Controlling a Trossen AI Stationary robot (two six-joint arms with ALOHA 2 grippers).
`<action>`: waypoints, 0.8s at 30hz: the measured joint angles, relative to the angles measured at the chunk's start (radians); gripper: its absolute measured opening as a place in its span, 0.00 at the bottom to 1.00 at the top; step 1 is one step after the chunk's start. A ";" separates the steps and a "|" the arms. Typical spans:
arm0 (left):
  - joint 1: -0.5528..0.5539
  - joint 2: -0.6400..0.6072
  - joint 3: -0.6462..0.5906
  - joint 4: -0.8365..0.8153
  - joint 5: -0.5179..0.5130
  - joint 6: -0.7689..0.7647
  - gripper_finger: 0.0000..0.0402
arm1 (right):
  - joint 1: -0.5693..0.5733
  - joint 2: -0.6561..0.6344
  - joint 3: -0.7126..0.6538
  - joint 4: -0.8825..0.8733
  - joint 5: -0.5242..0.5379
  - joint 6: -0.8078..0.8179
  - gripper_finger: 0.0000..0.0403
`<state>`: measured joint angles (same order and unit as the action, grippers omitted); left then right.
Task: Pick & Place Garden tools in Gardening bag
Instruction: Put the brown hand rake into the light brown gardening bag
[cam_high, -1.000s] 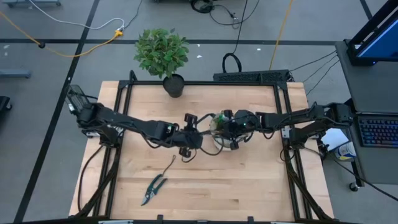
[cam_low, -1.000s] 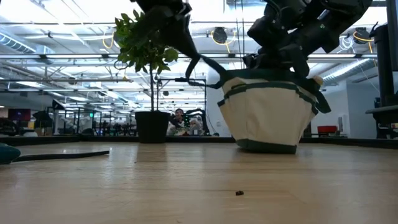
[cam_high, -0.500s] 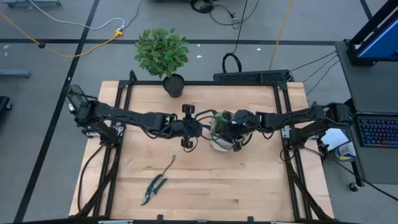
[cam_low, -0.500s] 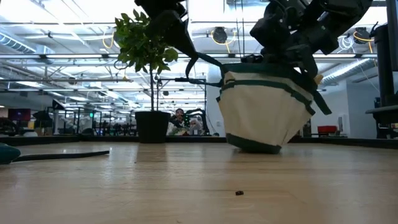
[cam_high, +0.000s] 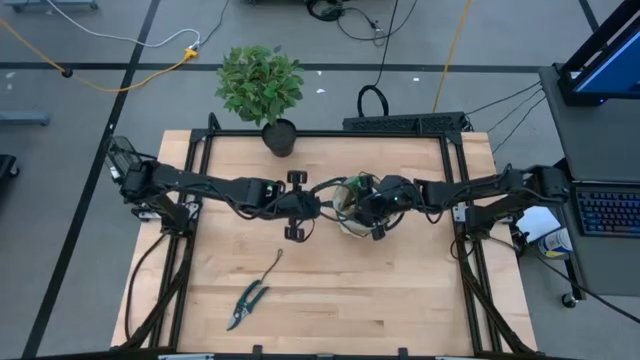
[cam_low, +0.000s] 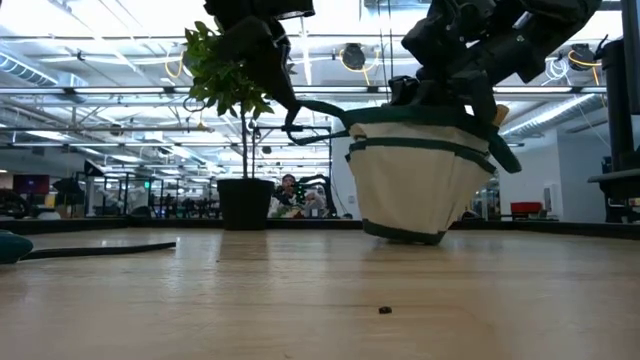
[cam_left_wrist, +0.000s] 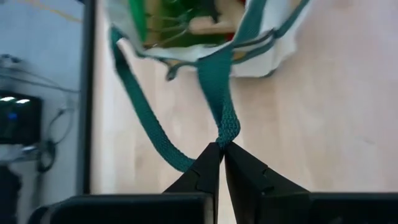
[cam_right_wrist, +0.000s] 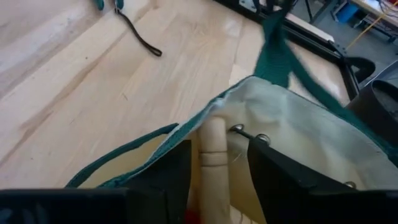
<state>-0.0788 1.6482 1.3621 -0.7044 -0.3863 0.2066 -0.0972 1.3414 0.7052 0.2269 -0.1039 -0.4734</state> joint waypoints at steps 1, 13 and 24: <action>0.000 0.000 0.000 0.006 0.021 0.000 0.06 | 0.000 -0.002 0.000 0.002 -0.002 0.006 0.38; 0.000 0.000 0.000 0.057 0.049 0.068 0.07 | -0.002 -0.002 0.000 -0.003 -0.105 0.015 0.38; 0.007 0.000 0.000 0.072 0.074 0.112 0.25 | -0.001 -0.002 0.000 0.031 -0.107 0.017 0.42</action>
<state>-0.0721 1.6482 1.3621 -0.6327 -0.3118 0.3187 -0.0986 1.3392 0.7052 0.2581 -0.2108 -0.4564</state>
